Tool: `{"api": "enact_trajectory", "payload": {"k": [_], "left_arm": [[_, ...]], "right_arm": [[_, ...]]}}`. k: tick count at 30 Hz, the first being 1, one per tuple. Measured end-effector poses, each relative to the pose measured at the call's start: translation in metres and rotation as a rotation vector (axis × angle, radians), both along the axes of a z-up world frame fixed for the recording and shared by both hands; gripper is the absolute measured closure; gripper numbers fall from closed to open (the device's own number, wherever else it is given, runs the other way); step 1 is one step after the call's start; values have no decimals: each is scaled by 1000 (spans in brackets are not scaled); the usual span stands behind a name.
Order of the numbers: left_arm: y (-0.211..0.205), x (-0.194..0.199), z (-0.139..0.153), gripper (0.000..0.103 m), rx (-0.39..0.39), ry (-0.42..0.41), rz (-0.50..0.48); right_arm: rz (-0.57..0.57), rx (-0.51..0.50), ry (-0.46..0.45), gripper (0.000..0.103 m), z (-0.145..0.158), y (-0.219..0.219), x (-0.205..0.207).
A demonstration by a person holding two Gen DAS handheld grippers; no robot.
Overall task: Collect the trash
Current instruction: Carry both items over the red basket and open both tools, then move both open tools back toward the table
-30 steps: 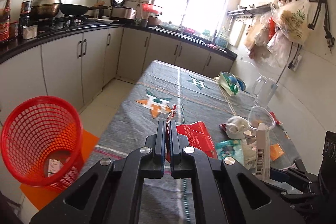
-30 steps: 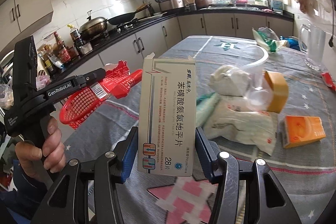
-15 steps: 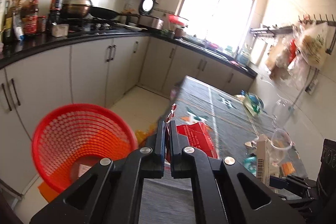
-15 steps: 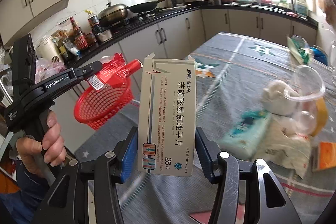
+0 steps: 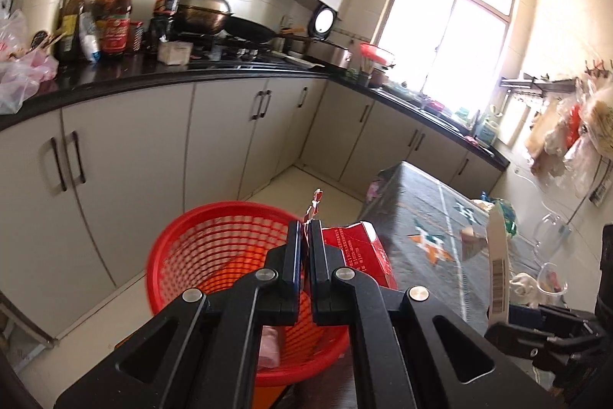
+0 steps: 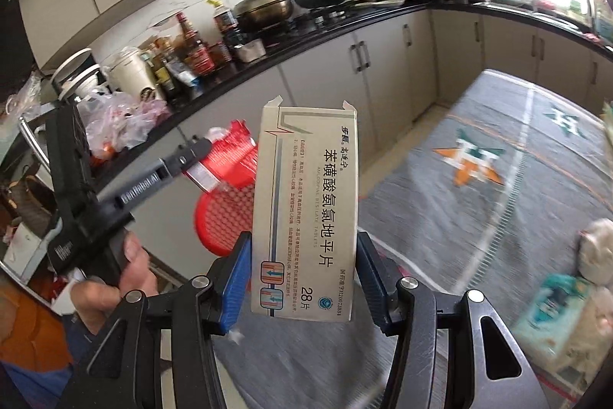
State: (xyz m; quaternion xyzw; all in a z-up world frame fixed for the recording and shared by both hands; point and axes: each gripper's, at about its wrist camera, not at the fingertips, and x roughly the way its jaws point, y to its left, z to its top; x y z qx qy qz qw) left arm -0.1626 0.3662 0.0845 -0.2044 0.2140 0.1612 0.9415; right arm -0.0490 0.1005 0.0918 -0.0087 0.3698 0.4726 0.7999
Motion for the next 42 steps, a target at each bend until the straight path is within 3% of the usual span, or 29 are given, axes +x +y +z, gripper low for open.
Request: {"api": "enact_trajectory", "payload": {"k": [12,22,25,30,42], "left_arm": [[33,-16,-22,100,-15,52,55],[39,-9,-42,100,-16,97,67],[42,-9,-45,99,-20,102,72],[46,-12,-44,76,-46,91,76],[19,-14,-26,70,-31,50,18]], "right_arm": [[67,-1,138,45,-12,73,29],[82,-48,194,44,-33,121,45],[73,-48,204,43,-37,125,48],[69,-44,198,43,-36,123,50],[25,14,161,43,-20,69,36]]}}
